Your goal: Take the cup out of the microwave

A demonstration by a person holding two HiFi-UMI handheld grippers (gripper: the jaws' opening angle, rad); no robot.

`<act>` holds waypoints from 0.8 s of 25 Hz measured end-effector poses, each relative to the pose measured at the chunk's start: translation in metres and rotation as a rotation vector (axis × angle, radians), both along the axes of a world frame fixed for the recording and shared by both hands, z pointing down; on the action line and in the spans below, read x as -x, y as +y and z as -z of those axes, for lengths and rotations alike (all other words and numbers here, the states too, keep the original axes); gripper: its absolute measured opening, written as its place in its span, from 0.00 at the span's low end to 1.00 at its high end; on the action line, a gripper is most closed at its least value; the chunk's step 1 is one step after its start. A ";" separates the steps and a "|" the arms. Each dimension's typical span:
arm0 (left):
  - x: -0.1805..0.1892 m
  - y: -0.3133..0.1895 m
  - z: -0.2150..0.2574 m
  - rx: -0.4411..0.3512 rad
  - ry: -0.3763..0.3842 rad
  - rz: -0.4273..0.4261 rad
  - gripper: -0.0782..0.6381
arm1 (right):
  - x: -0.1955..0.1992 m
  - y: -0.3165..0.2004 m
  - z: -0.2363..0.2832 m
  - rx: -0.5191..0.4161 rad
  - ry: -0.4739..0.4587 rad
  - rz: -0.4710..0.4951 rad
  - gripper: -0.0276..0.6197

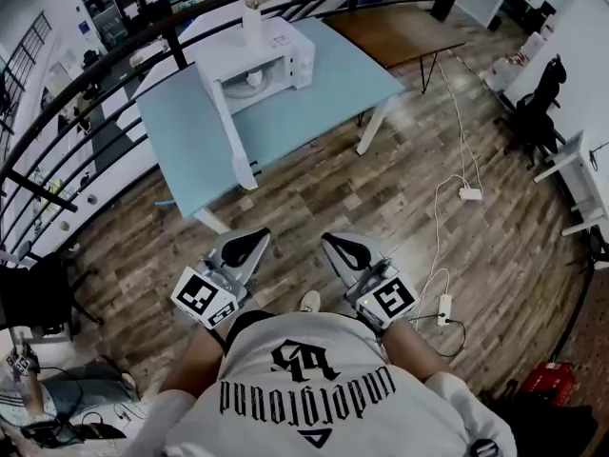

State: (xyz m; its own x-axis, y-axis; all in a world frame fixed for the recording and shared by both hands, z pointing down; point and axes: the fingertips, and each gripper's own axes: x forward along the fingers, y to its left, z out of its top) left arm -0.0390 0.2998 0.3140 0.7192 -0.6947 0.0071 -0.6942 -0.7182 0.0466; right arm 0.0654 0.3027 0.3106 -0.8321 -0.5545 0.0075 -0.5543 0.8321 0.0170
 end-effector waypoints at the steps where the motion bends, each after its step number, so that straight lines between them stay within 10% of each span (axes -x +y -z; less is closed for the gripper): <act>1: -0.006 -0.006 0.000 0.002 0.002 0.000 0.18 | -0.005 -0.005 0.000 0.001 -0.002 0.004 0.05; 20: -0.060 -0.110 -0.014 0.024 0.010 -0.079 0.18 | -0.048 -0.083 -0.017 0.059 -0.009 -0.035 0.05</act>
